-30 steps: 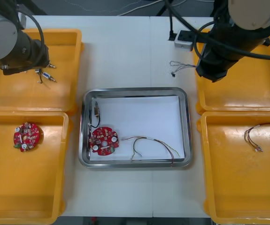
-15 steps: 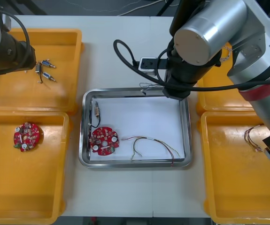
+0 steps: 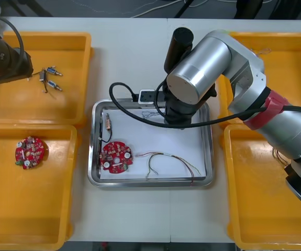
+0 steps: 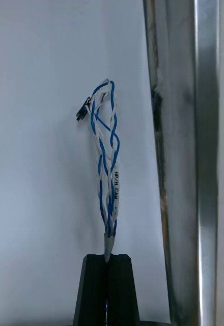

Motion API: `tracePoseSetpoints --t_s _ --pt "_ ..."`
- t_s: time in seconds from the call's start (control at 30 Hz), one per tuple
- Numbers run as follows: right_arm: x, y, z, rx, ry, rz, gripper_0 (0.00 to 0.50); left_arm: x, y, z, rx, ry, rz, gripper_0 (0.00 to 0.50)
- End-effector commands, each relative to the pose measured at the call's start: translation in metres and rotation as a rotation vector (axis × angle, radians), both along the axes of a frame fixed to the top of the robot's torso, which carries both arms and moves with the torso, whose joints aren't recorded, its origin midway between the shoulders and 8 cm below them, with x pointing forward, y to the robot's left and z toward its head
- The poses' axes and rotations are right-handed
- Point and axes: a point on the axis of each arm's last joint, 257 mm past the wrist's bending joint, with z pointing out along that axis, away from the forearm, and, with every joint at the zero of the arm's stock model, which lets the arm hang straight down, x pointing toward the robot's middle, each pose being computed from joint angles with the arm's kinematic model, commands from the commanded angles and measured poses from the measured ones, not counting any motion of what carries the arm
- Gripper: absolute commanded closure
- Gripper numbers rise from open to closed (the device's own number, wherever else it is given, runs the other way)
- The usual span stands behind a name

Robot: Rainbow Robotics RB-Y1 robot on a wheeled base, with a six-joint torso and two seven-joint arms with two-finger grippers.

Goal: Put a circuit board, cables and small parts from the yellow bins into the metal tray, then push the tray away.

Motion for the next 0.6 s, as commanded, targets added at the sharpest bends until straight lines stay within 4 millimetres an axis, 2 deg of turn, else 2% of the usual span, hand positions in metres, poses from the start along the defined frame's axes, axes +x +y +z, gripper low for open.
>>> tracePoseSetpoints --t_s 0.03,0.13,0.47,0.5,0.53,0.57,0.6 --pt "-0.006 0.019 -0.007 -0.003 0.01 0.072 0.5 0.006 0.013 0.012 0.014 -0.03 0.006 0.0" --pt "-0.008 0.018 -0.016 -0.008 0.026 0.078 0.5 0.013 0.009 0.014 -0.028 -0.042 0.053 0.0" --pt "-0.013 0.006 -0.024 -0.033 0.057 0.076 0.5 0.03 -0.009 0.008 -0.163 -0.049 0.185 0.0" --pt "-0.014 0.004 -0.024 -0.036 0.063 0.07 0.453 0.031 -0.009 0.008 -0.177 -0.05 0.203 0.0" --pt "-0.014 0.001 -0.024 -0.041 0.063 0.066 0.315 0.033 -0.012 0.008 -0.19 -0.051 0.212 0.0" --pt "-0.013 0.0 -0.023 -0.043 0.06 0.064 0.217 0.034 -0.012 0.007 -0.191 -0.051 0.216 0.0" --pt "-0.012 -0.002 -0.023 -0.046 0.058 0.061 0.058 0.036 -0.013 0.006 -0.198 -0.052 0.224 0.0"
